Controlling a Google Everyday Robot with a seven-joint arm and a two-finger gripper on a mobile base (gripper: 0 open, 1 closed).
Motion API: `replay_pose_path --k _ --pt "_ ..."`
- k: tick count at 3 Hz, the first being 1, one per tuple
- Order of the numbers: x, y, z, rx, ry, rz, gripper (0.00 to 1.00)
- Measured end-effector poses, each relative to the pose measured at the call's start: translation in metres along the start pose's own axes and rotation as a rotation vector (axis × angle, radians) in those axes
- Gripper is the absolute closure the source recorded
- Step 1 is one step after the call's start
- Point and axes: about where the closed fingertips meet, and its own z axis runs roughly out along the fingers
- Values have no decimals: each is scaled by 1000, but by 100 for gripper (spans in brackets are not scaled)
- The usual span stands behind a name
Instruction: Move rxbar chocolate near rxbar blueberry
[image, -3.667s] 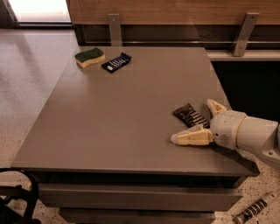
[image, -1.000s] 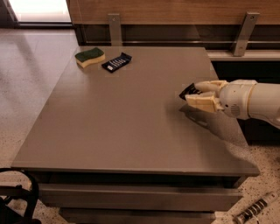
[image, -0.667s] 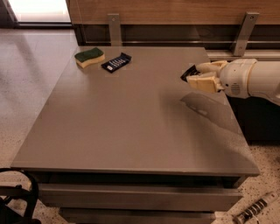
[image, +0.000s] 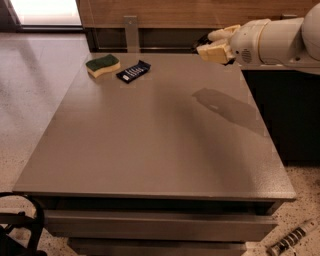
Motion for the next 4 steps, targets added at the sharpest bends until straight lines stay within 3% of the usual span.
replay_pose_path --k 1,2,3,4 --pt "-33 1 25 -20 -55 -38 100" --pt "-34 2 32 -32 -50 -41 100" --pt "-31 -4 59 -58 -40 -43 100" --pt "-11 -5 126 -108 -9 -8 100"
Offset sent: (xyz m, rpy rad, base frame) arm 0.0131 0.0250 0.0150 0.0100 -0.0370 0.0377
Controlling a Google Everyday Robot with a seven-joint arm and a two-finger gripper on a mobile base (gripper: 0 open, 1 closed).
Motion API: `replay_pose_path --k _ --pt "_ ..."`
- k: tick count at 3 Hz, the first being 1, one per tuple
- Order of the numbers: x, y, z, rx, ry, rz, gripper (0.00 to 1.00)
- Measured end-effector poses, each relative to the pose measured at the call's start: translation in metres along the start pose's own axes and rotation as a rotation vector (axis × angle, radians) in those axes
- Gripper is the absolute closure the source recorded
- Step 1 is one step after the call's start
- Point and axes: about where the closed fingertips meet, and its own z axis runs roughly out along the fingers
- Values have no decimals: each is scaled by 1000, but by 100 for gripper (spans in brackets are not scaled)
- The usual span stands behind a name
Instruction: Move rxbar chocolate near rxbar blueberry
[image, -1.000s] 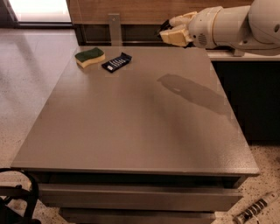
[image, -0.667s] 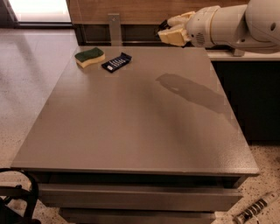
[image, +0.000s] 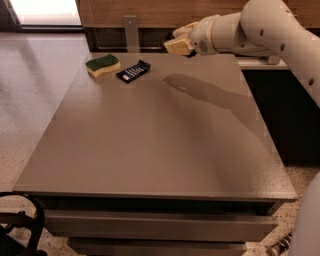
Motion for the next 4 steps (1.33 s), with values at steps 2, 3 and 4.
replay_pose_path --k 2,3,4 --pt "30 12 62 -59 12 75 100" --pt "30 14 64 -62 12 75 83" --pt "30 16 67 -67 11 75 63"
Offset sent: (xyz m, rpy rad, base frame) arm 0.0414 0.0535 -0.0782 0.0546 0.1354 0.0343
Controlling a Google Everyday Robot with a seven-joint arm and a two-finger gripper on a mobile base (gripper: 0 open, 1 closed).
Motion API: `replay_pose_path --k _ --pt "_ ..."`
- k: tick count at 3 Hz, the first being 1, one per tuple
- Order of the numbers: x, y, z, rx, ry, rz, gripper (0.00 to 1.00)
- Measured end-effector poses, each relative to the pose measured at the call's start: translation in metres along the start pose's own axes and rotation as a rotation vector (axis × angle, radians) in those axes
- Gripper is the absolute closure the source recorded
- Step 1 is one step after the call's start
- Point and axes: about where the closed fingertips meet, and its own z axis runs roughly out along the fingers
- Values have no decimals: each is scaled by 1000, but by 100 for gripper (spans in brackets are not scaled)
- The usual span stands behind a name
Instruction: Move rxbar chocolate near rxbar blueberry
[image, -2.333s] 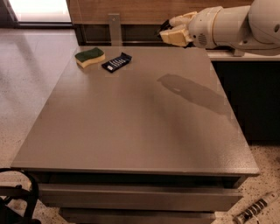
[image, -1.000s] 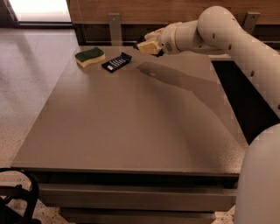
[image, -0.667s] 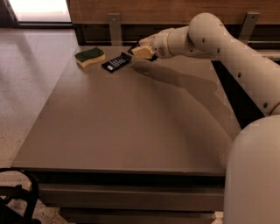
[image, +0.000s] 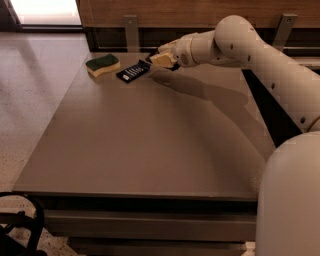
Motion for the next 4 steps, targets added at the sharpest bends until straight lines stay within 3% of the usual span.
replay_pose_path --k 2,3,4 --pt "0 4 5 -9 0 1 16" --pt "0 6 8 -14 0 1 0" --pt "0 6 8 -14 0 1 0"
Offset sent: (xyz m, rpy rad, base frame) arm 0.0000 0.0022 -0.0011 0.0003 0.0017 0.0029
